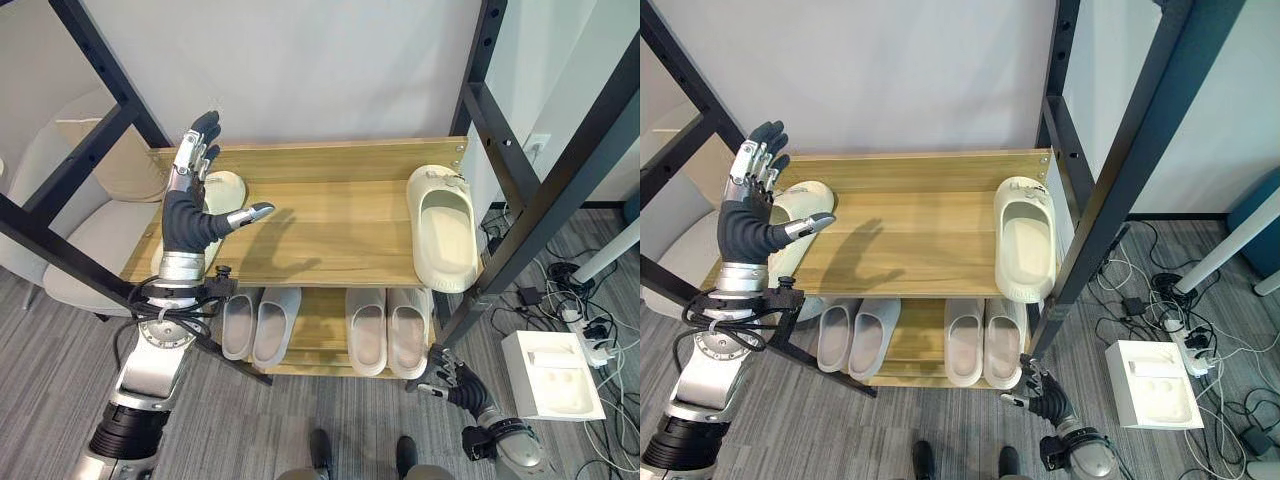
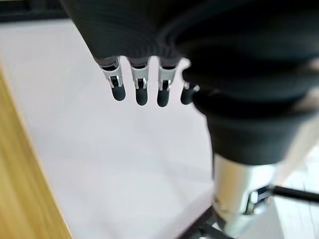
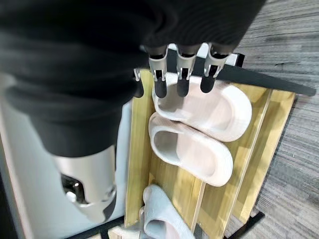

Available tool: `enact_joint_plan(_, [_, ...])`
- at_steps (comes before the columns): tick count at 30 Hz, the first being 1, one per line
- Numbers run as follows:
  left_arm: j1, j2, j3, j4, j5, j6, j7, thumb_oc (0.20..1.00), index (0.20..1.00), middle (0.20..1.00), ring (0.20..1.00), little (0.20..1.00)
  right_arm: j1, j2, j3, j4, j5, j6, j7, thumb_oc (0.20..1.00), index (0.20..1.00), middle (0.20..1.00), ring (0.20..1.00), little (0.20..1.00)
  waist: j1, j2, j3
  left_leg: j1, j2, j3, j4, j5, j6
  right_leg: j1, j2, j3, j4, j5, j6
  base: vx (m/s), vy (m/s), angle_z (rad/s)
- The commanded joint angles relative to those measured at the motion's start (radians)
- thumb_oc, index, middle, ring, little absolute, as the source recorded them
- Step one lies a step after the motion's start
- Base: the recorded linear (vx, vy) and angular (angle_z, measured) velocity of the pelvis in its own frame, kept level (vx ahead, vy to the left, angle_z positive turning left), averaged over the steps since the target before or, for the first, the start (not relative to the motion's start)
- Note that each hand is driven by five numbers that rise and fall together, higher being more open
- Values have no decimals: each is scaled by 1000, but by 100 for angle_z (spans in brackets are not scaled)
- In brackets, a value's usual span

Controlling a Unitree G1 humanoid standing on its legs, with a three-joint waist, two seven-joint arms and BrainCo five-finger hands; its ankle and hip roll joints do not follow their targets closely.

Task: Arrange the slippers neatly on the shoe rack.

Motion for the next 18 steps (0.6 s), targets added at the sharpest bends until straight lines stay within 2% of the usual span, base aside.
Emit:
enact_joint_plan(1, [-126,64,38,90,261,22,140,1000,1000,1000,1000,1000,-22,-12,18,-51,-17,-78,-8,1000,1000,1000,1000,1000,4,-36,-23,62,31,-38,-6,-115,-55,13,-58,-39,1,-57,73,41,3,2])
enact_joint_plan(4, [-143,125,54,151,391,77,205,1000,1000,1000,1000,1000,-24,-30,30,-57,-17,-85,-4,1000,1000,1000,1000,1000,2,-37,-27,64,30,-36,-6,-119,-56,14,-60,-39,1,-56,77,36,6,1])
enact_joint_plan(8, [-173,198,56,217,526,150,241,1000,1000,1000,1000,1000,-25,-51,38,-62,-22,-88,4,1000,1000,1000,1000,1000,-4,-35,-29,67,28,-30,-6,-126,-56,12,-64,-37,1,-55,81,21,6,0])
enact_joint_plan(11, [-198,323,41,299,667,221,225,1000,1000,1000,1000,1000,-12,-79,35,-84,-22,-85,23,1000,1000,1000,1000,1000,-14,-31,-31,73,28,-17,-6,-134,-55,5,-65,-22,1,-50,87,40,11,-8])
enact_joint_plan(14, [-195,391,32,339,714,241,190,1000,1000,1000,1000,1000,0,-88,28,-87,-19,-82,34,1000,1000,1000,1000,1000,-19,-27,-31,77,29,-7,-6,-137,-55,2,-66,-13,1,-48,89,27,10,-11])
enact_joint_plan(18, [-198,440,12,385,750,247,162,1000,1000,1000,1000,1000,8,-100,18,-100,-18,-79,47,1000,1000,1000,1000,1000,-25,-24,-30,77,29,-3,-6,-138,-55,-2,-65,-6,1,-48,90,17,8,-7])
